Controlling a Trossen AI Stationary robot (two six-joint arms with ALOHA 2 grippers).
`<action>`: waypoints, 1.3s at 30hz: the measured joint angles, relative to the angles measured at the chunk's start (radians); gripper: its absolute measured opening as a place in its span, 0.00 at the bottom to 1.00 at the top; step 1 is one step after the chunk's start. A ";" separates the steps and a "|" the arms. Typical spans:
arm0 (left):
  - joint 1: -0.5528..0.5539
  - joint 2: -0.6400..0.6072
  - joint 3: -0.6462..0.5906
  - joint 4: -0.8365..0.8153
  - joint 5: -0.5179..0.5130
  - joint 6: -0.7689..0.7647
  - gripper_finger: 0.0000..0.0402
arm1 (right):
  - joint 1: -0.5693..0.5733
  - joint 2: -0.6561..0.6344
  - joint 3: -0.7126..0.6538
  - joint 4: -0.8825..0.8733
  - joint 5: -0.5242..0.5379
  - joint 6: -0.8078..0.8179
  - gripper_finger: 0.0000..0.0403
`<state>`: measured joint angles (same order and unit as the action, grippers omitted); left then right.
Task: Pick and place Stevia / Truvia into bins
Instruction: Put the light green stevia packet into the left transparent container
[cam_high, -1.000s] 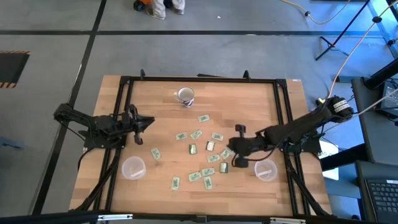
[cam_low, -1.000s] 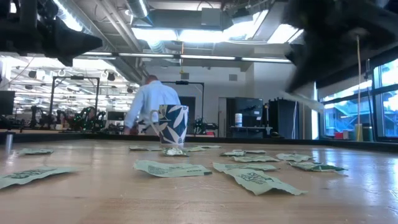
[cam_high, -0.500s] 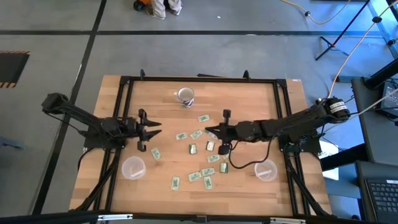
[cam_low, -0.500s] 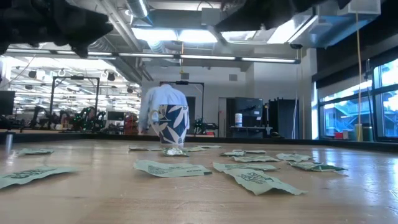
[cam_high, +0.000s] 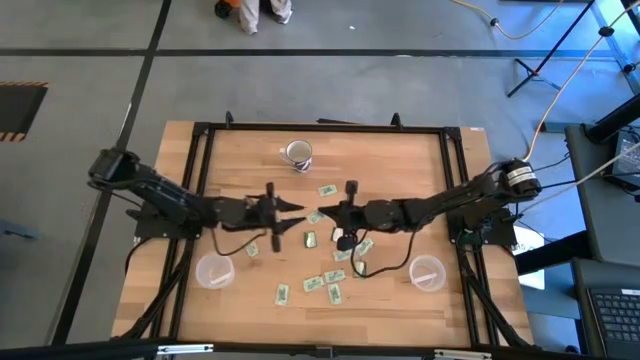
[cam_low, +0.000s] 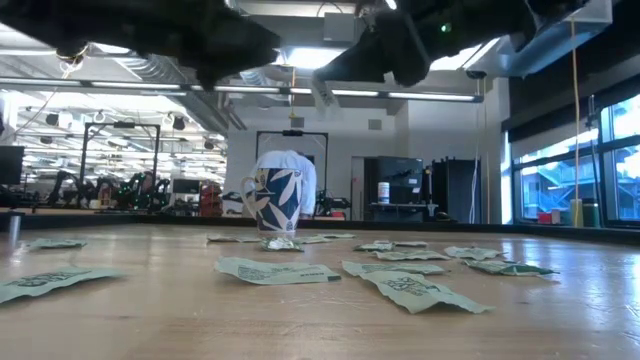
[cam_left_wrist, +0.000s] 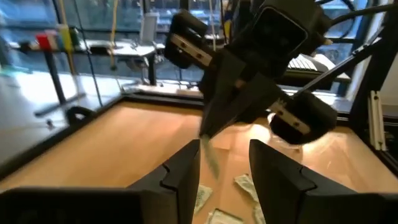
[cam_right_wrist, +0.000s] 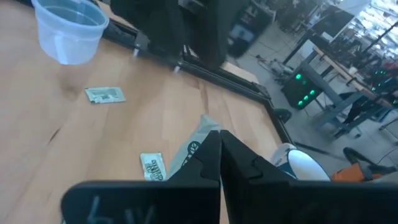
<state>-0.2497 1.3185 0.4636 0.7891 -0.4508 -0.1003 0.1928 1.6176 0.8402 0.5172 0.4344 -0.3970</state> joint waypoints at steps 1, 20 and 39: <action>0.008 0.030 0.024 -0.002 0.013 -0.009 0.33 | 0.000 0.005 0.000 0.005 0.000 -0.002 0.00; 0.113 0.106 0.136 -0.190 0.079 -0.064 0.32 | 0.000 0.008 0.000 0.018 0.002 -0.008 0.00; 0.124 0.106 0.136 -0.218 0.139 -0.063 0.32 | -0.040 -0.108 0.000 -0.730 -0.185 0.546 0.02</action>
<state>-0.1261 1.4250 0.5995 0.5713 -0.3122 -0.1629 0.1533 1.5099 0.8406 -0.2126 0.2497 0.1489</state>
